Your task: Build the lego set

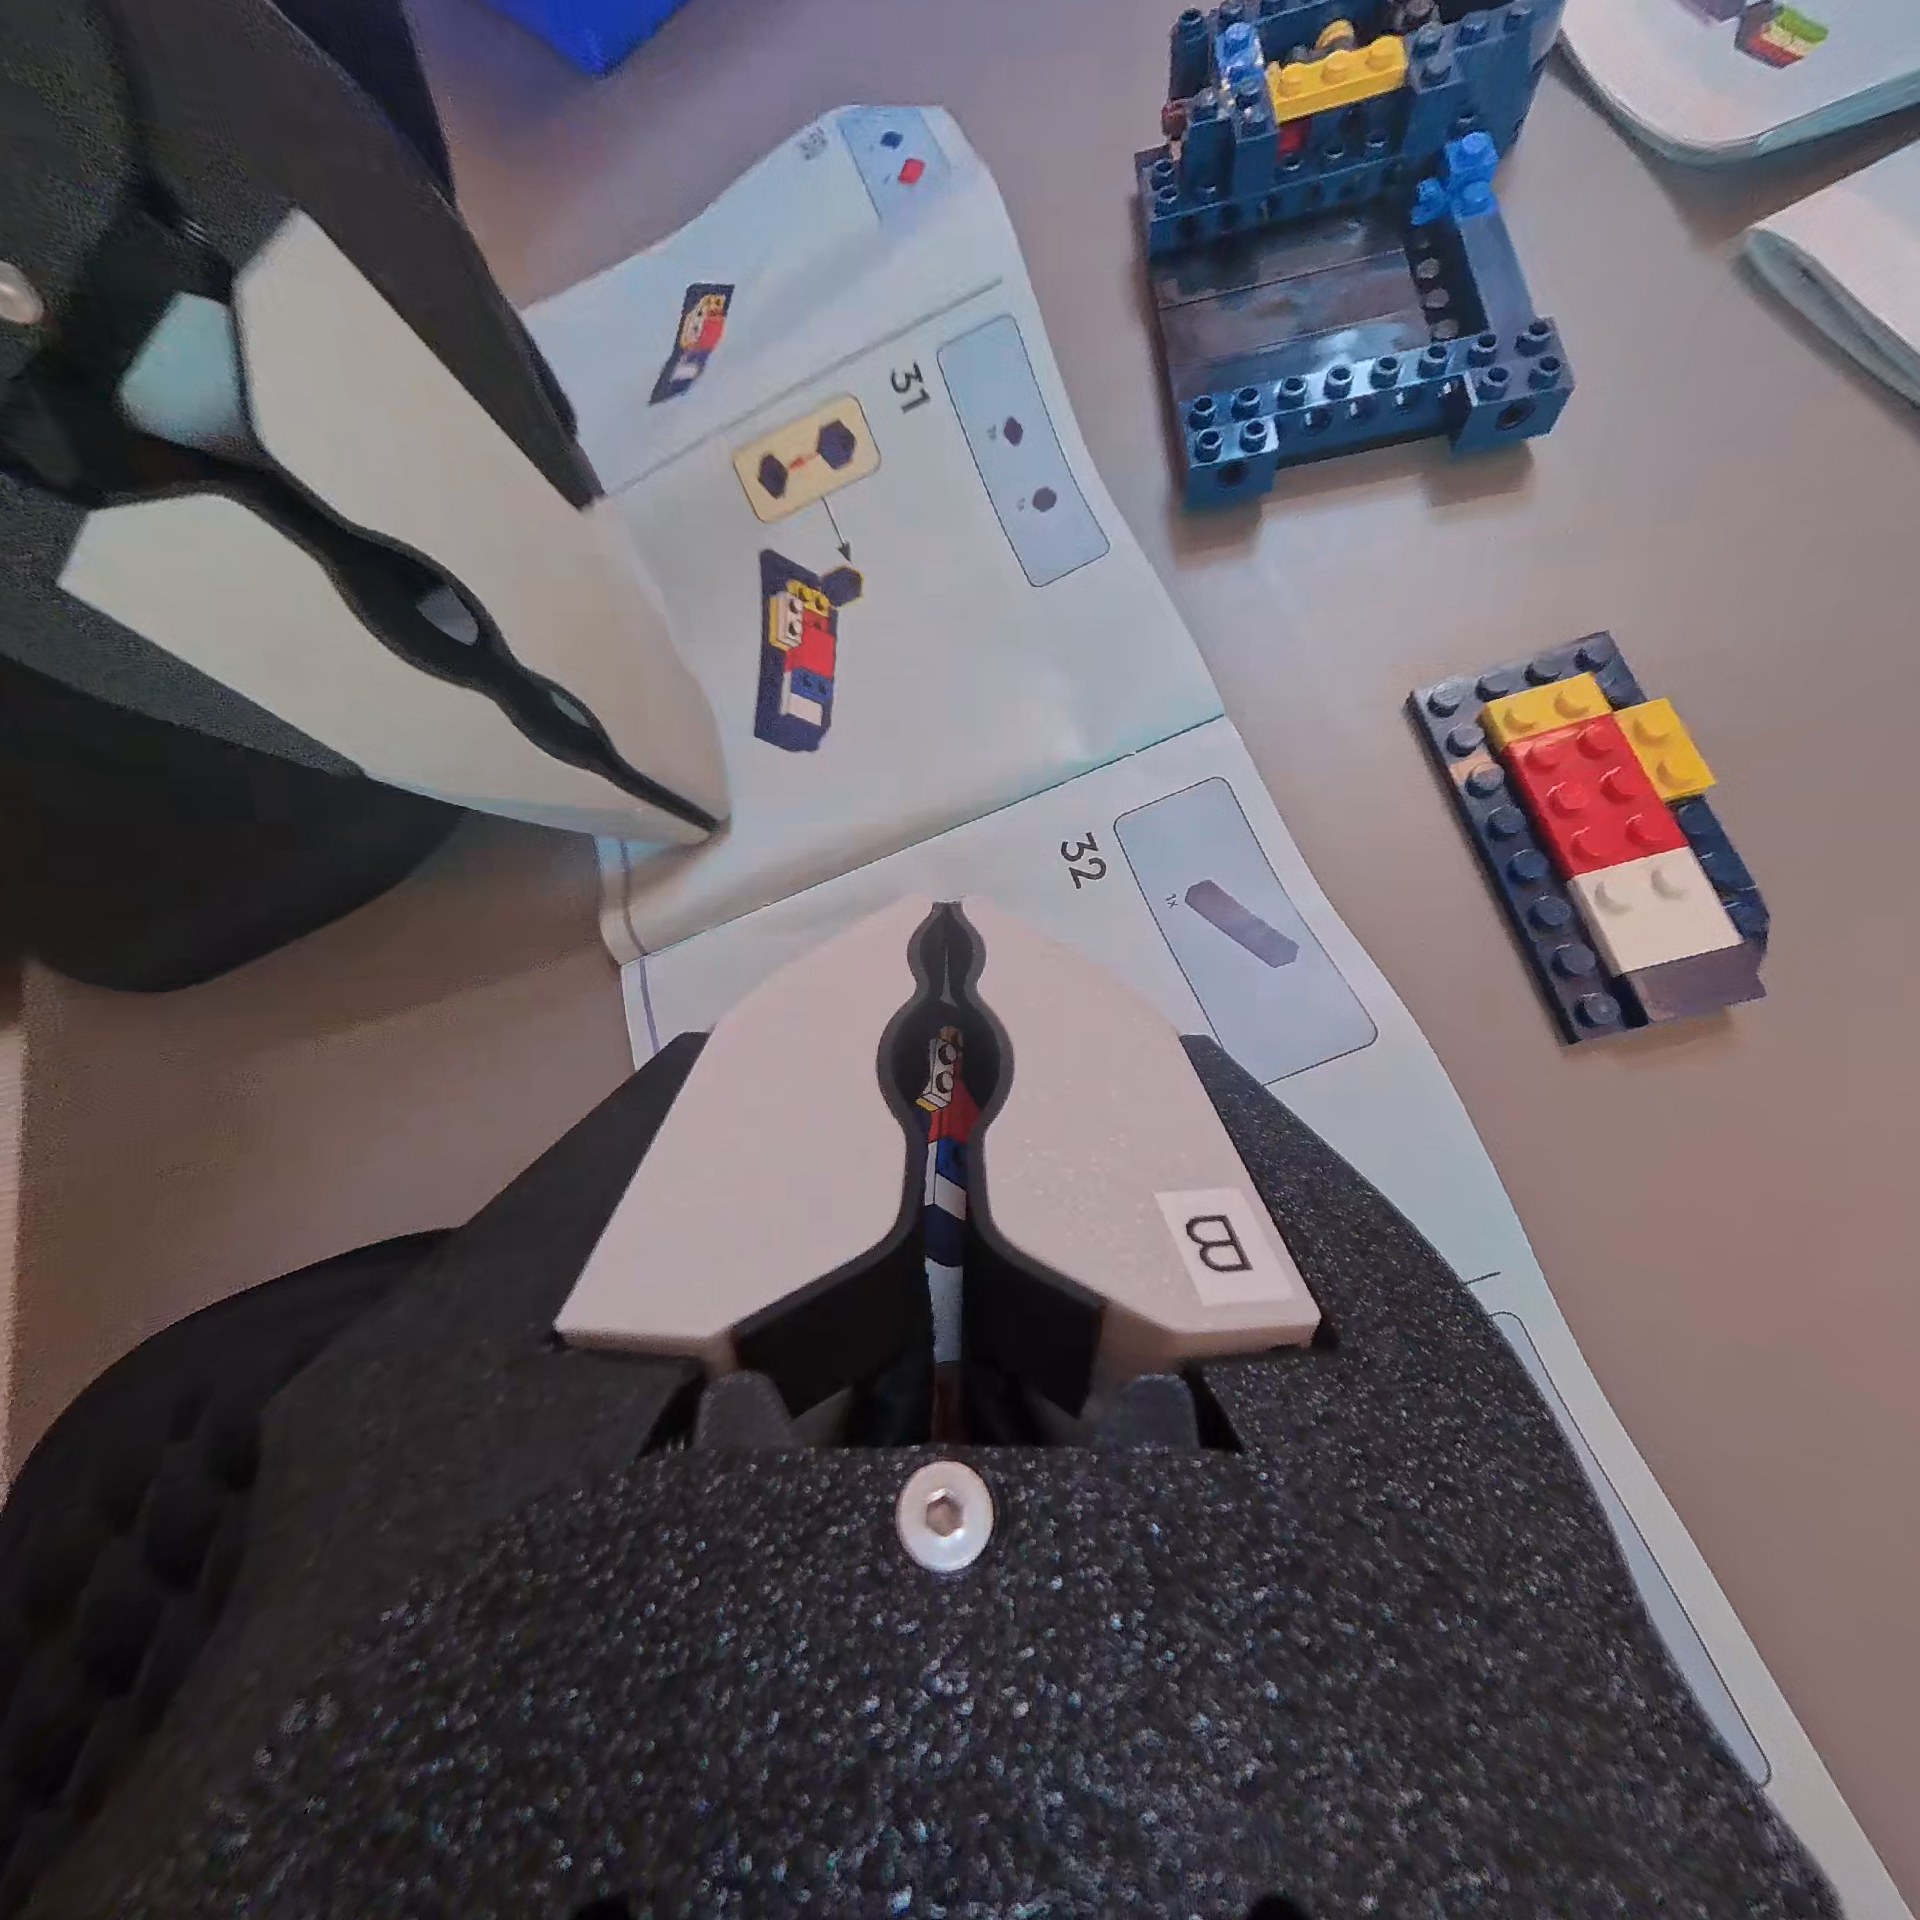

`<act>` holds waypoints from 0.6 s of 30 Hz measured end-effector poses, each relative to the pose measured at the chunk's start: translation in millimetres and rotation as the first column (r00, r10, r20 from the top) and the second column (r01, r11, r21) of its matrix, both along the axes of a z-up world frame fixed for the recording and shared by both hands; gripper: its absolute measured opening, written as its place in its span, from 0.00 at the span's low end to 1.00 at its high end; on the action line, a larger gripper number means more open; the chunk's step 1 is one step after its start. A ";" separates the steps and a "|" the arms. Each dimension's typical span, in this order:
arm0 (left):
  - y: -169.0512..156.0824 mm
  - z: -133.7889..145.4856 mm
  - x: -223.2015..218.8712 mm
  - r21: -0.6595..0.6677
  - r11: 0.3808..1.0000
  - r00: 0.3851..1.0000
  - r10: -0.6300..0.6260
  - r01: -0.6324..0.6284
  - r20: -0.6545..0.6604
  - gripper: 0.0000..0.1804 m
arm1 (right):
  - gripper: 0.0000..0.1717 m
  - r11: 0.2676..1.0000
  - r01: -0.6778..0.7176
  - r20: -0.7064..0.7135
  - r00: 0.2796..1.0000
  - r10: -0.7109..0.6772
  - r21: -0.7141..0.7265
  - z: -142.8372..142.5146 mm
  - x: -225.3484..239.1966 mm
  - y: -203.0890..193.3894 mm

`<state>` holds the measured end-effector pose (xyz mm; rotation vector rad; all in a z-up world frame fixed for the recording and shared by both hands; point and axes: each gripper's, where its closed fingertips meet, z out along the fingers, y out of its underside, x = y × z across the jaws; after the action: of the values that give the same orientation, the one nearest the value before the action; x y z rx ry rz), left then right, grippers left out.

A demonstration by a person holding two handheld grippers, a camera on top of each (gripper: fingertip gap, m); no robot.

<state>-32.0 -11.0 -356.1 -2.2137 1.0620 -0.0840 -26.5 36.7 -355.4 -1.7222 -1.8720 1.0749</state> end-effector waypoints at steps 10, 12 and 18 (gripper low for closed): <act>-5.7 -2.1 -0.3 0.023 1.000 0.998 0.004 -0.006 0.063 0.00 | 0.00 0.762 0.051 0.230 0.965 0.129 -0.645 4.8 -10.2 -48.8; -5.7 -2.2 -0.1 0.017 1.000 0.997 -0.004 0.003 0.081 0.00 | 0.00 0.754 0.045 0.248 0.956 0.159 -0.655 4.6 -12.4 -46.3; -5.7 -2.0 0.1 0.045 0.999 0.995 -0.031 0.027 0.097 0.00 | 0.00 0.900 0.395 0.051 0.918 -0.393 -0.185 0.2 -53.8 82.3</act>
<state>-31.9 -16.8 -358.1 -2.1325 1.0327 -0.1788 -80.3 119.1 -355.2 -2.1042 -1.3692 1.1034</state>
